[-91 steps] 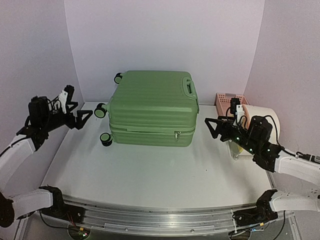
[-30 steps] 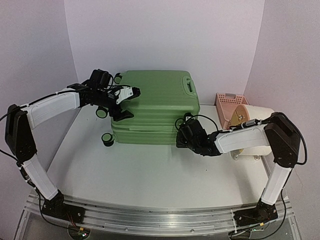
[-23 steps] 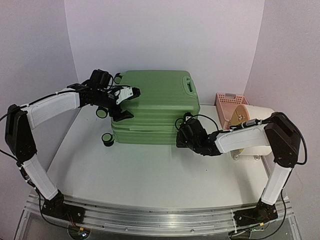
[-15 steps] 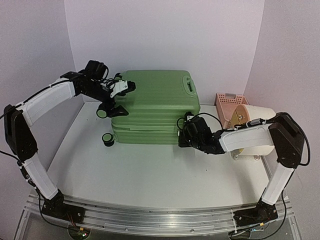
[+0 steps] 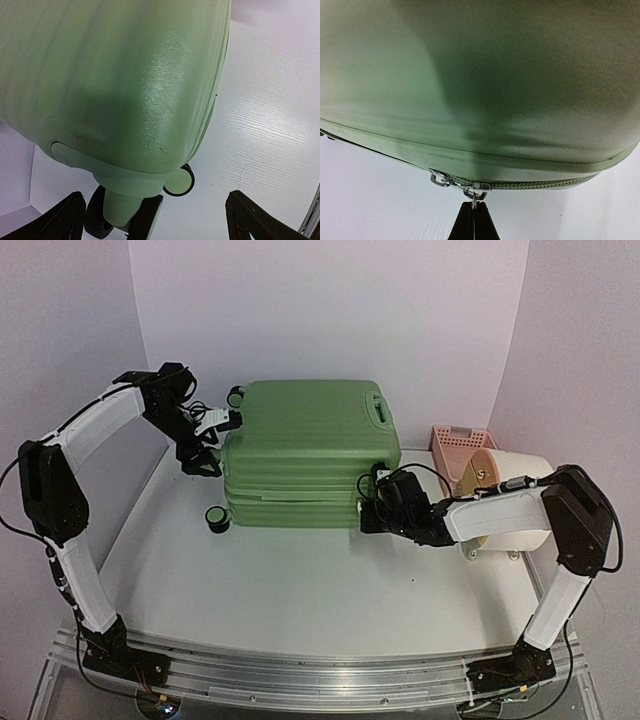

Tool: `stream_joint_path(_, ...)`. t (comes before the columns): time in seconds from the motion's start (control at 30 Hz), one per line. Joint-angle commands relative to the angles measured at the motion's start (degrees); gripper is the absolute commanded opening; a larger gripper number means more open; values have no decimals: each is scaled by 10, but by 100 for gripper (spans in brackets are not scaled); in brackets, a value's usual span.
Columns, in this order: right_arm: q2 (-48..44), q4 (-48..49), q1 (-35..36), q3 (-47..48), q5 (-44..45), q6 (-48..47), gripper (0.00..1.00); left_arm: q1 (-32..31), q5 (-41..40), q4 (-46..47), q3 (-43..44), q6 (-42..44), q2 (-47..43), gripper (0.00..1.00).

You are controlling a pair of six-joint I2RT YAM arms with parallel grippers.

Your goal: Open, take out, and arrange the luggage

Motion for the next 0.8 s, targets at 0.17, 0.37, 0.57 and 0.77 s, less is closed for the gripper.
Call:
stream_joint_path(0.17, -13, -1, -26, -1, 8, 6, 0, 29, -28, 1, 86, 49, 77, 96)
stream_joint_path(0.37, -7, 2, -28, -2, 25, 14, 0, 34, -13, -49, 121, 89, 114, 81)
stream_joint_path(0.57, -6, 20, -31, -10, 51, 24, 0, 29, 22, -54, 80, 114, 93, 26)
stream_joint_path(0.77, -2, 36, -39, -13, 59, 28, 0, 29, 27, -56, 73, 126, 85, 0)
